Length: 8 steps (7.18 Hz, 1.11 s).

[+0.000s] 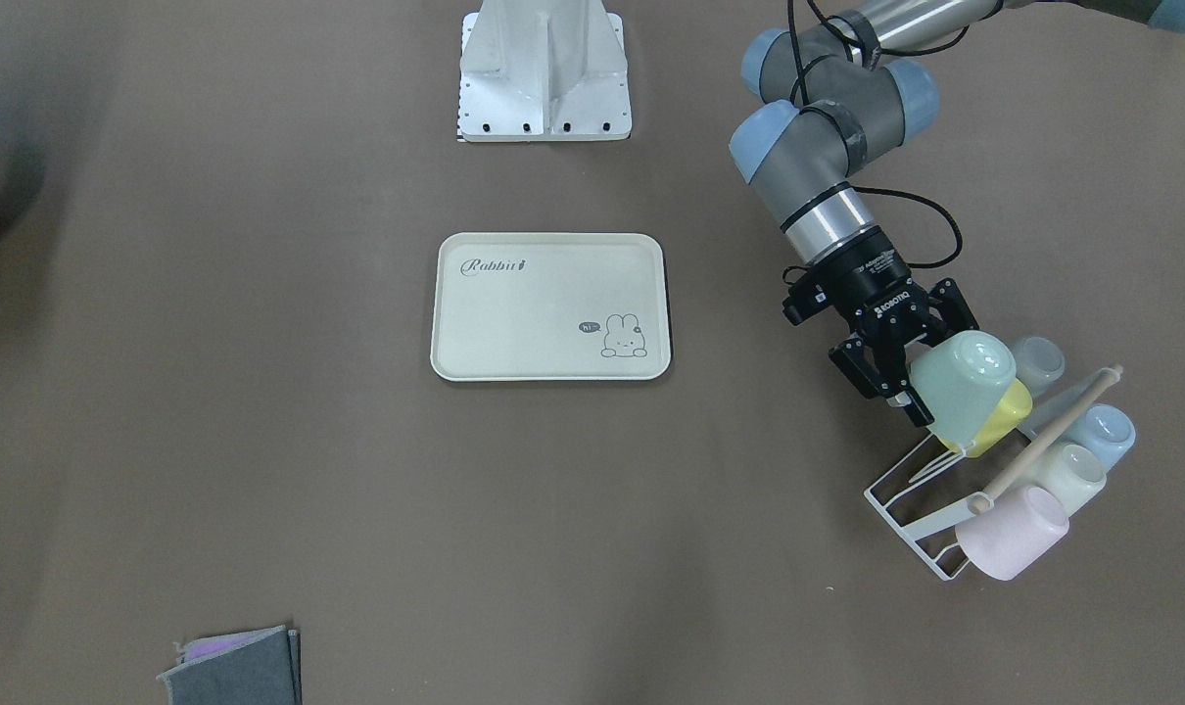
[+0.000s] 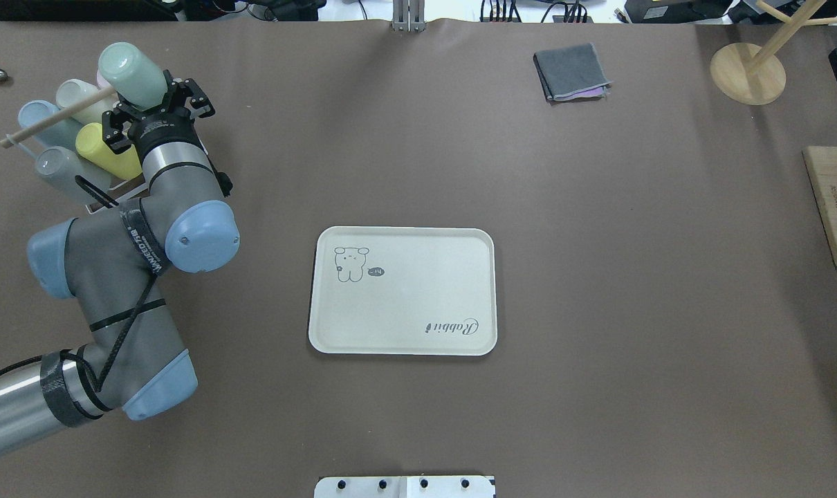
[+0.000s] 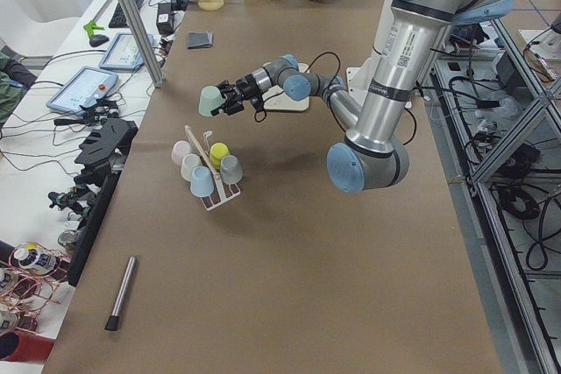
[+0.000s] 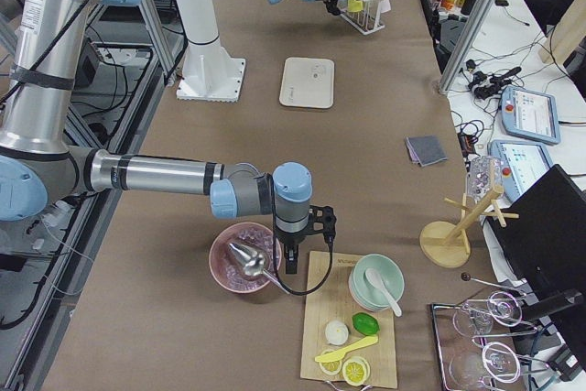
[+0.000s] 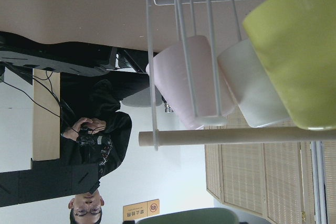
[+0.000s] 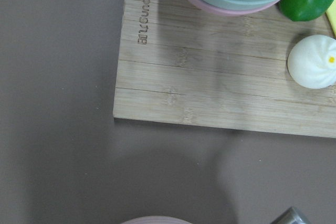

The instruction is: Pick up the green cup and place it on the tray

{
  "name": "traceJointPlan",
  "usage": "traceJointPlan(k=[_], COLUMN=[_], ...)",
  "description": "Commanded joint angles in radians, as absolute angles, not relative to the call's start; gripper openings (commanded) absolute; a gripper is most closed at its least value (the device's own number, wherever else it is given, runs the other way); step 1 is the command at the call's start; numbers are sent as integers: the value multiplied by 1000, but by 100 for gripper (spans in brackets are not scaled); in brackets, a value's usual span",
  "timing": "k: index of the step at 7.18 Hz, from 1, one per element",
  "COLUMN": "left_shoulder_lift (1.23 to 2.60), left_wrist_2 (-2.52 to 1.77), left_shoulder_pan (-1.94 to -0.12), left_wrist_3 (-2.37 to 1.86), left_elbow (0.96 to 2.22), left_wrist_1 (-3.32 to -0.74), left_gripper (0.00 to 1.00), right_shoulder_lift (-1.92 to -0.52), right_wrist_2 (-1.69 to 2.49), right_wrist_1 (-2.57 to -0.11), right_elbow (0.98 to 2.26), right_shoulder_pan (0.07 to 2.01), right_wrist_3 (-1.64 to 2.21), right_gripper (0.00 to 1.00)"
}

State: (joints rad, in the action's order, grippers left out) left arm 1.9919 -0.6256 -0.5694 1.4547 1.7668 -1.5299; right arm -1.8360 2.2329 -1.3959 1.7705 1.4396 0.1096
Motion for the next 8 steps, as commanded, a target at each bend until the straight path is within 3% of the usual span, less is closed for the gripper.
traceJointPlan(k=[1, 3, 5, 8], left_shoulder_lift=[1988, 1993, 1987, 1996], left_wrist_2=[-673, -761, -1013, -1239], left_shoulder_pan=[-571, -571, -575, -571], left_wrist_3=[1528, 1519, 1427, 1098], left_elbow=[1796, 1789, 1786, 1784], left_wrist_1=[-1726, -1921, -2191, -2374], left_gripper=[59, 48, 48, 42], right_shoulder_lift=[-1832, -1835, -1833, -1835], right_wrist_2=[2247, 2322, 2358, 2411], right_wrist_1=[-1396, -1391, -1393, -1397], right_elbow=[1750, 1749, 1744, 1743], right_shoulder_pan=[1451, 1482, 1503, 1516], right_wrist_3=[114, 112, 113, 117], right_gripper=[100, 100, 100, 100])
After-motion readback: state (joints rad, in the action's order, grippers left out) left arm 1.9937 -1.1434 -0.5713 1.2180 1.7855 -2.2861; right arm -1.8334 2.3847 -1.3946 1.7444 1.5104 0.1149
